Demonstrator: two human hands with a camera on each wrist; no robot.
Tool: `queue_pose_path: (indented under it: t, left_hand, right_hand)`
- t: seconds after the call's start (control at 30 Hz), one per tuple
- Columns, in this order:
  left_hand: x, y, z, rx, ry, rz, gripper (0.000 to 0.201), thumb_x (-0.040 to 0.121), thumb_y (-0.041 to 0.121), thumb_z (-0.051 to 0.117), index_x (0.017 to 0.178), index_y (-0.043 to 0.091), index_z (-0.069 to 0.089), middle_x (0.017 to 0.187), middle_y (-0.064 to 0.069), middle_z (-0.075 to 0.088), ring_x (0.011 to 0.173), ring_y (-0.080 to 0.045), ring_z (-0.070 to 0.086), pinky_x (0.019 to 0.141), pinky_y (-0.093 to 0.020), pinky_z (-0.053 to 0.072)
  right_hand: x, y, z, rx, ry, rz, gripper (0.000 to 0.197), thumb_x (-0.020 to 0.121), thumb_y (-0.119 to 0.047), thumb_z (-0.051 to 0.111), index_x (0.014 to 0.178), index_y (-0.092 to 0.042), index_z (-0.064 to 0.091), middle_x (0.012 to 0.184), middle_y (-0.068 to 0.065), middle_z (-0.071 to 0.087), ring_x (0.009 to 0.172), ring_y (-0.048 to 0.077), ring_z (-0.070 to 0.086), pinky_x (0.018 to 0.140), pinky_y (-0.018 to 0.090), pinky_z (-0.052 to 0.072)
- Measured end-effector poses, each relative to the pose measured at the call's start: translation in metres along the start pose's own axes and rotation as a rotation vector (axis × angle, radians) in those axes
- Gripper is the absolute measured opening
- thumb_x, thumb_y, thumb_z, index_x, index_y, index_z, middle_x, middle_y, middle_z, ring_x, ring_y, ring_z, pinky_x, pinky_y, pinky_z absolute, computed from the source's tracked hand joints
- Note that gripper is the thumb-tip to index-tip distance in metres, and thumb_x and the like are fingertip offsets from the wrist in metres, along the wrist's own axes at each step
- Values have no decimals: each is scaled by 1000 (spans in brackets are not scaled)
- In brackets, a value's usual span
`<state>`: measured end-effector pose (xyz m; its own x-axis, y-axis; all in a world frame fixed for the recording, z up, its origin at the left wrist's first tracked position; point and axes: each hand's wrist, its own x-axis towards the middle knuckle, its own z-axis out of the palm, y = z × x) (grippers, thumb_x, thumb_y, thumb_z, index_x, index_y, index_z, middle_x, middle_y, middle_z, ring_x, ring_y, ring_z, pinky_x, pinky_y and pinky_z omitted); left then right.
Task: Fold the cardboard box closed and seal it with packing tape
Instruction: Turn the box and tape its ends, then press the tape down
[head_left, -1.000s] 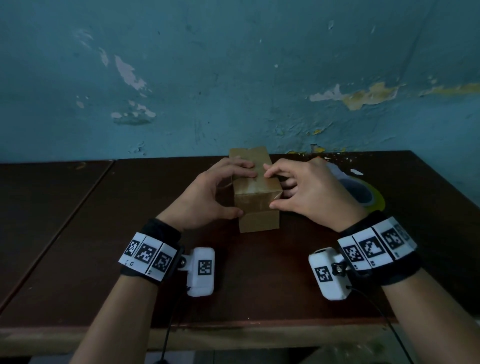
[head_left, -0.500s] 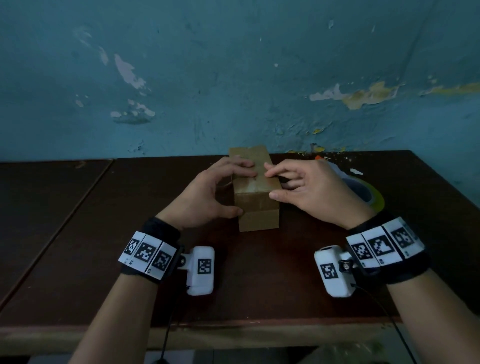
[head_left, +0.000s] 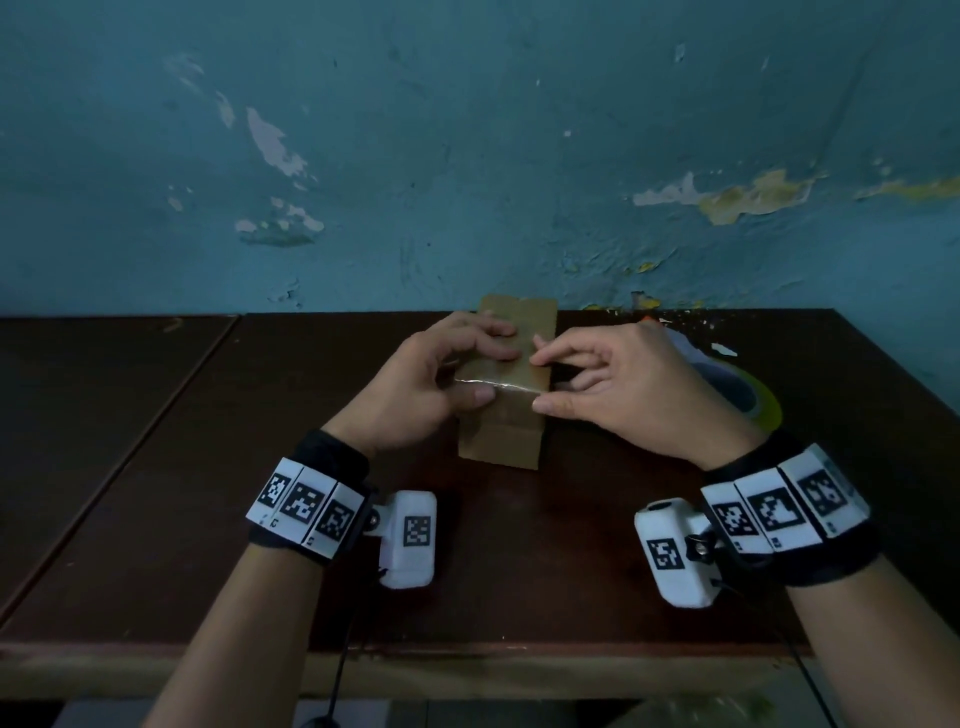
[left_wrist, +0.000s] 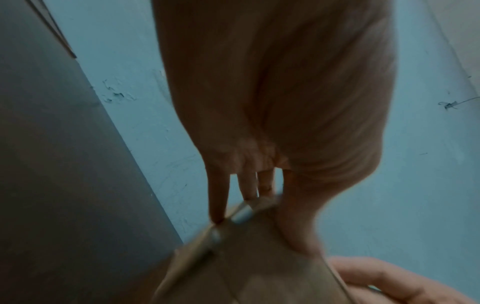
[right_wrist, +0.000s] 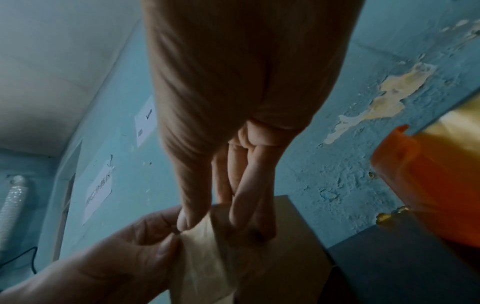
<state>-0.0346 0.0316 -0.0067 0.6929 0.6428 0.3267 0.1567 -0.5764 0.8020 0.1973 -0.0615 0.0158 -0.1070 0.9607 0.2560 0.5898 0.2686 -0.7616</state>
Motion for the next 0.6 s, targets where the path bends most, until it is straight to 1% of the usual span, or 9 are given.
queue_pose_path:
  t: [0.07,0.13,0.2,0.27,0.33,0.4,0.43,0.5,0.6]
  left_hand:
    - [-1,0,-4,-26,-28,-15,40,89,-10,64,121,11,71,147,2,55,145,-10,42,120,-41,36]
    - [-2,3,-6,-43,-27,-35,37,87,-3,65,120,12,72,147,4,55,144,-9,43,120,-46,36]
    - [-4,8,-6,-67,1,-63,36,84,16,72,120,14,72,145,5,55,138,-9,48,115,-44,42]
    - [-4,14,-3,-59,48,-108,51,79,42,76,125,21,68,143,6,52,131,-8,53,110,-40,48]
    - [-1,18,4,95,101,-162,74,68,68,74,130,28,61,136,7,47,125,-8,51,106,-33,49]
    - [1,21,12,321,109,-209,95,56,81,74,134,30,54,129,6,40,123,-12,45,104,-30,47]
    - [3,22,15,394,108,-213,101,53,82,74,136,29,52,127,5,38,122,-14,43,102,-29,46]
    - [4,19,17,447,151,-187,99,54,81,73,134,26,53,123,4,39,117,-15,45,96,-28,47]
    - [5,15,12,444,198,-168,74,63,67,75,123,28,58,118,4,42,112,-17,45,92,-31,48]
  right_hand:
    - [-1,-4,1,-5,-7,-4,41,77,-22,88,116,-17,76,133,4,68,91,3,76,83,30,63]
    - [-1,-6,3,-27,5,-20,37,80,-22,87,114,-16,76,126,5,72,85,3,77,82,32,64]
    - [-1,-7,4,-43,28,-25,33,82,-21,85,114,-15,76,117,4,76,84,3,77,79,31,64]
    - [-1,-8,3,-49,52,-33,30,84,-19,83,113,-15,77,110,0,78,84,2,76,77,29,64]
    - [-1,-9,1,-44,72,-48,28,85,-19,82,112,-14,77,111,-2,77,86,3,76,77,29,64]
    - [-1,-11,0,-14,89,-49,24,86,-18,81,110,-14,77,109,-3,77,87,4,76,78,29,64]
    - [-1,-11,-1,-2,100,-48,23,87,-17,80,109,-14,77,106,-3,78,87,4,76,79,28,63]
    - [-1,-12,-2,-2,129,-54,19,88,-16,79,107,-12,78,99,-3,78,86,5,75,79,28,63]
    - [-2,-9,-4,-45,236,-50,15,89,-16,77,104,-14,77,95,-5,77,87,4,74,79,29,63]
